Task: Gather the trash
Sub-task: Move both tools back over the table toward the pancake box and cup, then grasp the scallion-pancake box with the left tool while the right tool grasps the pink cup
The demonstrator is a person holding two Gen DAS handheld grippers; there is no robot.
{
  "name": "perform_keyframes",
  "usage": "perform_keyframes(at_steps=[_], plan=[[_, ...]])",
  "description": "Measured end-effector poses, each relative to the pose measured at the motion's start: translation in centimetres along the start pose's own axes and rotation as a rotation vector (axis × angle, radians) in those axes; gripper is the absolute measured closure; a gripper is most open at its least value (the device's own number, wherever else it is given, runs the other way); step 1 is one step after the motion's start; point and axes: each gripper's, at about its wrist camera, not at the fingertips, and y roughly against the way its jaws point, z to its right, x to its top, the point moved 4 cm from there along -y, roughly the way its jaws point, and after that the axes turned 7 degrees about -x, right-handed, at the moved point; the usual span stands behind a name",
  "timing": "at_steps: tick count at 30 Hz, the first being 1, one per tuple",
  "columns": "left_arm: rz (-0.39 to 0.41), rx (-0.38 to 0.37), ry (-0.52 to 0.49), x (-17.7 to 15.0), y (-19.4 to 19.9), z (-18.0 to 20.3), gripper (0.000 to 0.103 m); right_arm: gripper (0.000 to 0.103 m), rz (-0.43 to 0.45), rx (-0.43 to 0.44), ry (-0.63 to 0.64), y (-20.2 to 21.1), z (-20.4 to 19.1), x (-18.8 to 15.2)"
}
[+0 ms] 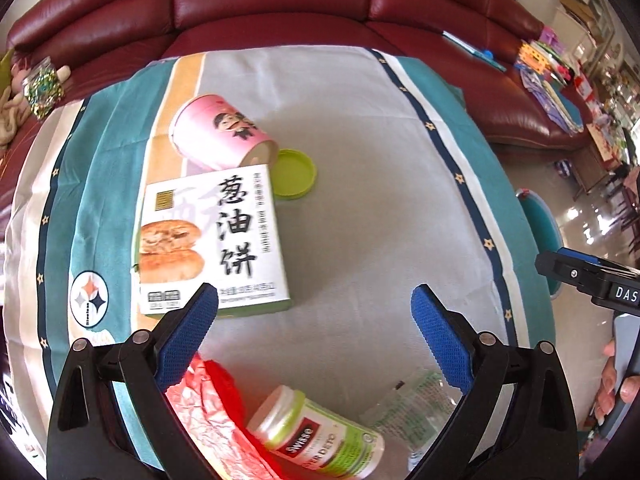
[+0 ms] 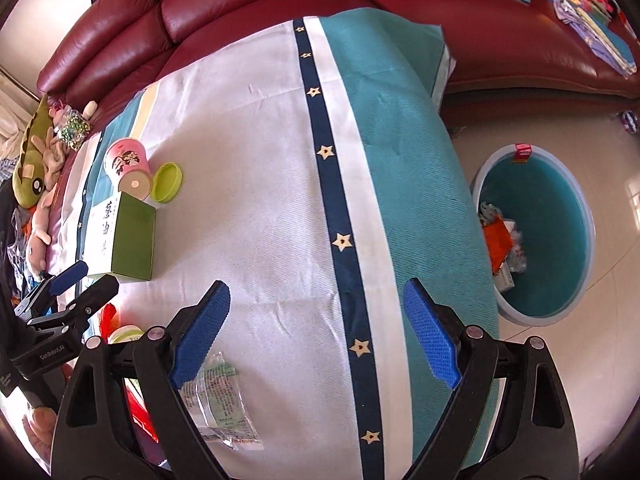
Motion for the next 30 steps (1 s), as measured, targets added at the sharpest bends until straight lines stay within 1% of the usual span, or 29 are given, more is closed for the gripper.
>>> perform_keyframes(at_steps=[7,13,16,19,22,25,30], plan=[[0.000,0.027,0.054,-1.1,0.7,-5.6,0.006,0.019,-0.031,0.004,0.051,-1.6,-3.2,0.3],[0.008,0.001,0.068,-2.6,0.5,-8.8,0.006,0.019,-0.062,-0.006,0.080,-2.9,-4.8,0.0],[0.020,-0.043,0.074,-2.9,0.2,-9.8,0.006,0.019,-0.070,-0.016,0.087,-3.3,-5.3,0.0],[0.051,-0.115,0.072,-2.7,0.2,-10.3,0.006,0.019,-0.077,-0.021,0.093,-3.7,-5.9,-0.1],[0.066,-0.140,0.049,-2.2,-0.2,-10.6,0.006,0.019,-0.089,-0.021,0.106,-4.1,-6.9,-0.2],[0.058,-0.192,0.053,-1.7,-1.0,-10.8,0.006,0.019,-0.096,-0.022,0.120,-4.4,-8.0,0.0],[0.042,-0.262,0.042,-0.9,-2.0,-10.1,0.006,0.019,-0.062,-0.032,0.137,-4.4,-9.6,1.4]])
